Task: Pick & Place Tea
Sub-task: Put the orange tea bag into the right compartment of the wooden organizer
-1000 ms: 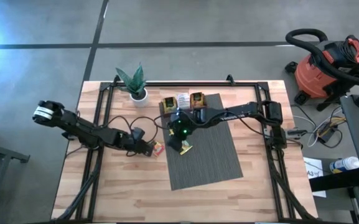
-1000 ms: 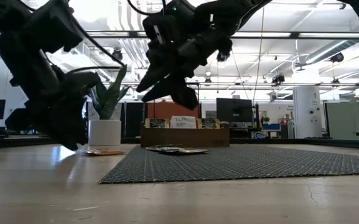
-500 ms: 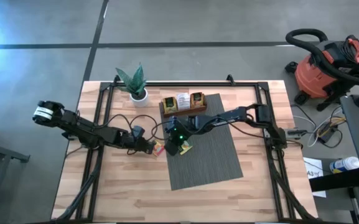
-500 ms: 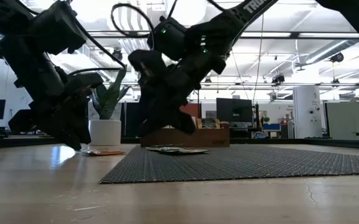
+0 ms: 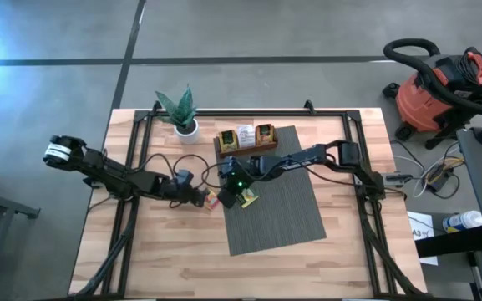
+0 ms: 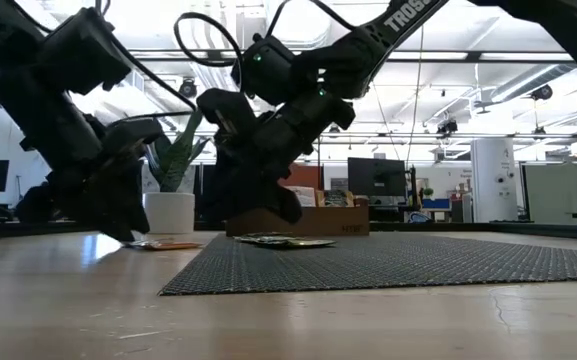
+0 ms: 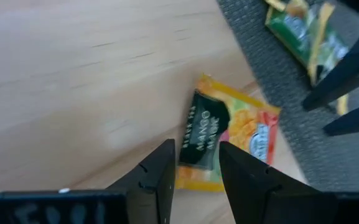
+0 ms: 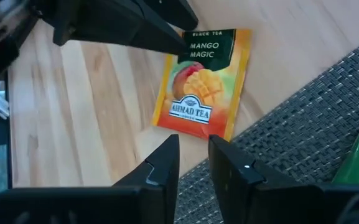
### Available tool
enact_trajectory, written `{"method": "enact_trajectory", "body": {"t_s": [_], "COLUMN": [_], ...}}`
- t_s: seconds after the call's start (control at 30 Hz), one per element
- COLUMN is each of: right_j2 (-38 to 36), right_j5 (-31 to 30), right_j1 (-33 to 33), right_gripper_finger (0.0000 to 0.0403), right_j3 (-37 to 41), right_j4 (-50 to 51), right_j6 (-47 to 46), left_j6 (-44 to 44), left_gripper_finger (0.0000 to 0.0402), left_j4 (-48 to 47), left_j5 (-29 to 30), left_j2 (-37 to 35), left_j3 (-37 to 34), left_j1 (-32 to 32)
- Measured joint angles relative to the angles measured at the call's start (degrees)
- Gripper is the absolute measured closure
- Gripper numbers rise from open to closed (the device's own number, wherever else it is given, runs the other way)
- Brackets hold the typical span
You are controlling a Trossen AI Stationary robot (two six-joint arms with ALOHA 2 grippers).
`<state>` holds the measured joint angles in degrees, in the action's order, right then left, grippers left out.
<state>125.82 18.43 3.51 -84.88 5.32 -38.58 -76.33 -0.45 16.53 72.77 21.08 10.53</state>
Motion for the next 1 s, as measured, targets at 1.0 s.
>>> {"method": "enact_trajectory", "body": {"t_s": [1.0], "right_j2": [2.8], "right_j5": [0.01], "right_j1": [0.13], "right_gripper_finger": [0.0318], "right_j3": [-0.09], "right_j4": [-0.35], "right_j6": [0.21], "left_j6": [2.56], "left_gripper_finger": [0.0354], "left_j4": [10.97], "left_j5": [-1.62], "left_j2": [0.09], "left_j3": [-1.6], "left_j1": [-0.03]}}
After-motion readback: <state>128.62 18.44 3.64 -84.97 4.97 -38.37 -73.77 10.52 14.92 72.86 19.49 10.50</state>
